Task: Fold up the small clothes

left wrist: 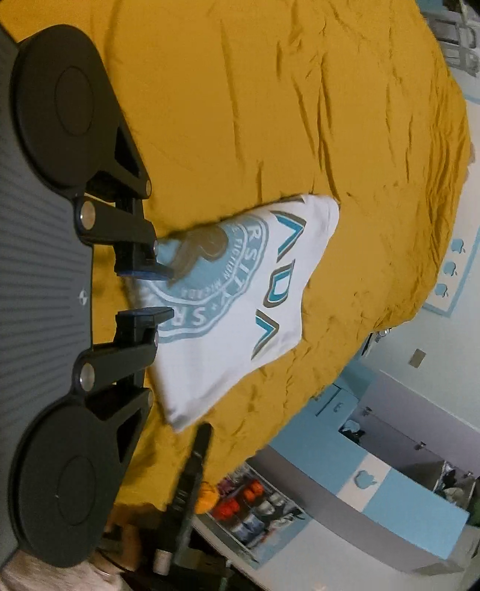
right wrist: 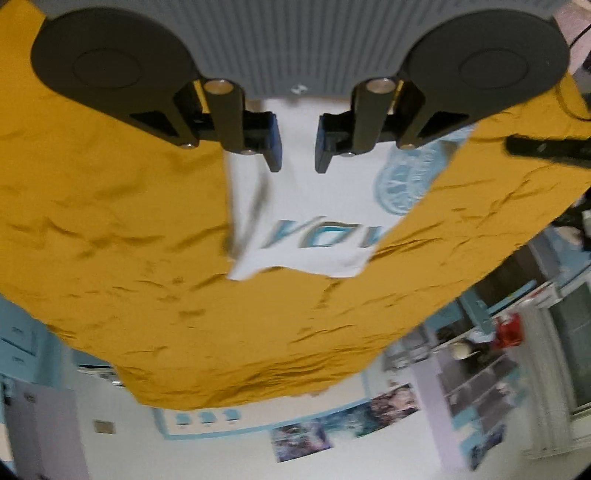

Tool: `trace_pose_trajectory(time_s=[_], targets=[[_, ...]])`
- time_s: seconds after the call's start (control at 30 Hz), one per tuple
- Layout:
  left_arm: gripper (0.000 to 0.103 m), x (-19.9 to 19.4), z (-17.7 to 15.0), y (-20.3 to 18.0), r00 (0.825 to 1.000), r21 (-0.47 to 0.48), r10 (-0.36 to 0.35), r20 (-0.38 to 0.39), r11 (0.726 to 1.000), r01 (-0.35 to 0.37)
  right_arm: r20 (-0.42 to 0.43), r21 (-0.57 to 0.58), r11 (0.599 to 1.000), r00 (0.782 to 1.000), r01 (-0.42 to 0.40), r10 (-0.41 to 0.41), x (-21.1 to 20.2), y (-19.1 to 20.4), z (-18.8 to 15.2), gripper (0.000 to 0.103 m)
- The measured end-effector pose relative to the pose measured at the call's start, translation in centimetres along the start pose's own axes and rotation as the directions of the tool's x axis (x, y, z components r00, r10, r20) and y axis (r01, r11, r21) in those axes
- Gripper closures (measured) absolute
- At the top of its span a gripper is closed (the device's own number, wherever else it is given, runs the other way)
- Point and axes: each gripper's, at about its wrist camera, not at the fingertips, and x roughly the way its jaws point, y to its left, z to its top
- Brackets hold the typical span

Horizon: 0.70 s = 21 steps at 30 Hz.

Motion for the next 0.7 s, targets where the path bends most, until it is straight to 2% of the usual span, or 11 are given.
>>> trace_pose_trajectory(time_s=[0.13,0.27,0.3,0.43,0.47,0.5,0.57,0.7], targets=[[0.087,3.5,0.6,0.7,0.996,-0.083,-0.082,-0.034,0.993,0.079,-0.062,0.008,1.000,0.998,0.003,-0.002,2.4,0.1,-0.6,0.088],[0.086,5.8,-0.2,0.7,0.994,-0.062,-0.034,-0.106,0.998,0.027,-0.109,0.044,0.998,0.993,0.050,-0.045,3.6,-1.4,-1.3,0.091],[0.083,6.1,-0.6,1.0,0.994,-0.062,-0.028,-0.108,0.998,0.021,-0.112,0.049,0.997,0.993,0.051,-0.046,3.6,-1.7,-1.4,0.092],[0.083,5.9,-1.0,1.9,0.992,-0.100,-0.059,-0.113,0.994,0.048,-0.122,0.059,0.998,0.992,0.038,-0.030,3.6,-2.3,-1.3,0.093],[0.082,5.5,-0.6,2.0,0.992,-0.113,-0.058,-0.114,0.993,0.045,-0.117,0.069,0.997,0.993,0.017,-0.009,3.6,-2.6,-0.8,0.089],[0.077,5.1,-0.1,2.0,0.993,-0.116,-0.046,-0.109,0.993,0.033,-0.097,0.093,0.996,0.995,-0.007,0.016,3.3,-3.0,-0.2,0.085],[0.069,4.5,0.7,1.8,0.994,-0.097,-0.016,-0.109,0.995,0.005,-0.046,0.164,0.986,0.998,-0.036,0.044,2.9,-4.2,1.2,0.062],[0.054,4.1,1.4,1.4,0.992,-0.062,0.043,-0.118,0.997,-0.051,0.006,0.234,0.971,0.999,-0.048,0.048,3.2,-5.8,3.5,0.061]])
